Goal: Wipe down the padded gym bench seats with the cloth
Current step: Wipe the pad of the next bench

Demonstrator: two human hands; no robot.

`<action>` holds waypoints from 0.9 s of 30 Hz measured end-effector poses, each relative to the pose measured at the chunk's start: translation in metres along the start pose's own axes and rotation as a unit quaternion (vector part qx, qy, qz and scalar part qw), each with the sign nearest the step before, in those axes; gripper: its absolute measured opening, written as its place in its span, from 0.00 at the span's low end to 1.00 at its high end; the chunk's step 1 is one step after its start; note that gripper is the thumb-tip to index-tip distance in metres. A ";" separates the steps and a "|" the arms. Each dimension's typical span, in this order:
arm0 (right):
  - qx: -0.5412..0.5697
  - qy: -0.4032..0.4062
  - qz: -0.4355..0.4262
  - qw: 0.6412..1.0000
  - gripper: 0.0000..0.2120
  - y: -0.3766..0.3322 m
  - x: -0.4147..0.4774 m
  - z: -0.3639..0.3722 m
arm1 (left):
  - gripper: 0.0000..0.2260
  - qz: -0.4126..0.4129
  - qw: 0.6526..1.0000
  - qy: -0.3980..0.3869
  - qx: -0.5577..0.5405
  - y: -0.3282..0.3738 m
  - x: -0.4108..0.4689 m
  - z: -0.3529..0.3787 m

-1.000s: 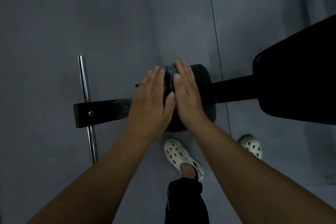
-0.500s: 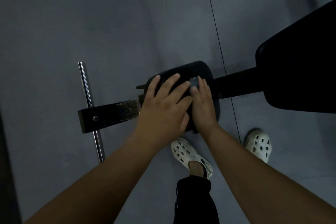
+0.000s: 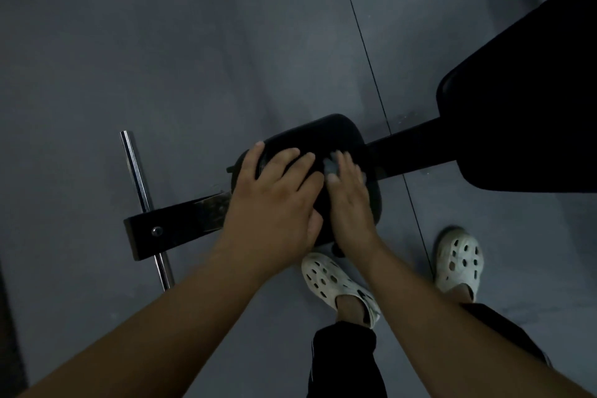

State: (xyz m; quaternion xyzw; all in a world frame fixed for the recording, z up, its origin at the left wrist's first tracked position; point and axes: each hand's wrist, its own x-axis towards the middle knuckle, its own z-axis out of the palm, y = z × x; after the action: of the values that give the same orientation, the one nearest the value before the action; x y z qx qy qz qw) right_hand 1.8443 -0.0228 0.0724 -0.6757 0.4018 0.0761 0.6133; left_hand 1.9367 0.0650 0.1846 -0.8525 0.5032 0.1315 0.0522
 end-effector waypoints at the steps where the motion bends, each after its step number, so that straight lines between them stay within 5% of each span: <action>1: 0.001 -0.019 -0.041 0.999 0.28 -0.008 0.005 -0.002 | 0.20 -0.003 1.000 -0.004 0.001 -0.001 0.004 -0.002; 4: -0.004 -0.015 -0.047 0.999 0.26 -0.005 0.050 -0.008 | 0.22 -0.029 1.000 -0.004 -0.007 -0.004 0.018 -0.003; 10: 0.035 0.066 0.194 0.978 0.30 0.038 0.043 -0.005 | 0.19 -0.062 0.997 0.014 -0.043 0.003 0.021 0.004; 18: 0.015 0.022 -0.033 0.999 0.22 -0.016 0.040 -0.007 | 0.24 -0.072 0.996 0.032 -0.037 0.002 0.022 0.003; 27: -0.192 0.058 -0.209 0.957 0.14 -0.061 -0.014 -0.056 | 0.29 -0.145 0.987 0.008 -0.069 0.014 -0.001 -0.032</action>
State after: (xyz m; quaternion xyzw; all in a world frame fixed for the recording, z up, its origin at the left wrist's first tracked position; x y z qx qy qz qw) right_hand 1.8521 -0.0705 0.1411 -0.8529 0.2642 -0.0169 0.4499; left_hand 1.9296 0.0520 0.2159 -0.9192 0.3640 0.1501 0.0076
